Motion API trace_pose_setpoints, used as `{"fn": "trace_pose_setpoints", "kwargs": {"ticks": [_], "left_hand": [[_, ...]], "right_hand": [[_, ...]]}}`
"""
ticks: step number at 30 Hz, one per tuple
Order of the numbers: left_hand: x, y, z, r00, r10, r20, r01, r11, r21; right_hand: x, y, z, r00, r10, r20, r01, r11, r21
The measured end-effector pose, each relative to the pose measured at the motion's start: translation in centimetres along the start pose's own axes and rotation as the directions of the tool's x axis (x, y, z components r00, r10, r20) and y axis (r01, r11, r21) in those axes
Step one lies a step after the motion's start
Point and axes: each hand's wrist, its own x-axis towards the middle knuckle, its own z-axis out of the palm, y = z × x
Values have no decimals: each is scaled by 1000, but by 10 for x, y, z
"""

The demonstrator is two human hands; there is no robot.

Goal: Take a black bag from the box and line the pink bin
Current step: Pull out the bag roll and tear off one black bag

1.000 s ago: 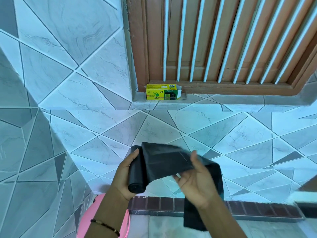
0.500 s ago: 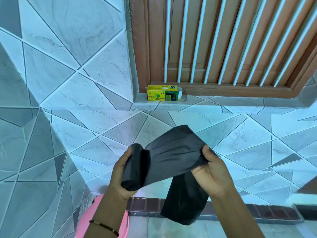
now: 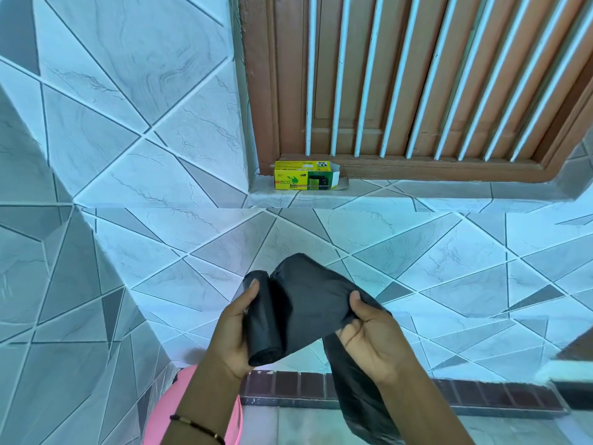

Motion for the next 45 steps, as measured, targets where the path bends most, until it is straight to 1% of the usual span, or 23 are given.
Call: {"fn": "trace_pose_setpoints", "kwargs": {"ticks": [2, 4, 6, 8, 10, 12, 14, 16, 20, 22, 25, 28, 31, 35, 37, 38, 40, 41, 42, 43, 44, 45], "left_hand": [[0, 1, -2, 1000, -10, -11, 10, 1000, 6], [2, 1, -3, 1000, -17, 5, 17, 1000, -1], [3, 1, -1, 1000, -15, 18, 15, 1000, -14], [3, -1, 5, 998, -35, 43, 36, 999, -21], [2, -6, 12, 992, -73, 101, 75, 997, -17], [0, -9, 17, 986, -108, 127, 110, 994, -4], [2, -10, 13, 989, -104, 106, 107, 994, -21], [4, -10, 9, 993, -96, 67, 98, 994, -39], [3, -7, 3, 998, -64, 5, 65, 998, -28], [2, -5, 2, 998, -64, 9, 65, 997, -32], [0, -4, 6, 999, -44, 11, 44, 999, -14], [0, -5, 8, 999, -46, -13, 47, 998, 36], [-2, -2, 6, 999, -37, -16, 39, 996, 76], [-4, 3, 3, 998, -41, -38, 47, 984, 174], [-5, 3, 5, 997, -16, -82, 35, 970, 240], [-5, 2, 5, 993, 15, -113, 17, 960, 278], [-6, 1, 8, 981, 79, -178, -11, 936, 352], [-5, 0, 7, 974, 99, -206, -15, 927, 375], [-5, -1, 9, 968, 110, -224, -17, 925, 379], [-4, -1, 9, 963, 117, -241, -20, 930, 368], [-4, -1, 11, 961, 121, -249, -28, 937, 348], [-3, 0, 12, 960, 122, -250, -33, 943, 332]], "right_hand": [[3, -6, -5, 1000, -19, 22, 18, 1000, 3], [5, -12, -11, 997, -40, 69, 36, 998, 60], [3, -9, -12, 990, -15, 139, 4, 997, 82], [1, 5, -10, 984, 43, 172, -46, 999, 14], [0, 20, -7, 984, 96, 147, -84, 993, -86], [1, 26, -3, 992, 74, 106, -58, 988, -142], [4, 20, -2, 998, 23, 51, -16, 990, -137], [5, 10, -4, 1000, 18, 23, -16, 995, -102], [4, -6, -10, 996, 3, 90, -3, 1000, 4], [4, -12, -13, 991, -12, 136, 7, 999, 40], [2, -15, -15, 988, -36, 153, 31, 999, 37], [1, -10, -16, 985, 11, 171, -16, 999, 29], [0, -9, -18, 993, -3, 116, -1, 999, 39], [4, -22, -26, 997, -65, -42, 70, 992, 105], [5, -33, -32, 984, -59, -169, 71, 995, 65], [5, -40, -35, 968, -56, -246, 65, 997, 29], [2, -55, -42, 935, -55, -351, 48, 998, -29], [0, -62, -45, 907, -92, -410, 68, 995, -72], [-1, -67, -49, 874, -153, -461, 92, 984, -152], [-3, -71, -52, 832, -244, -498, 120, 956, -267], [-3, -72, -56, 795, -343, -501, 144, 908, -393], [-5, -73, -55, 767, -441, -466, 185, 848, -497]]}}
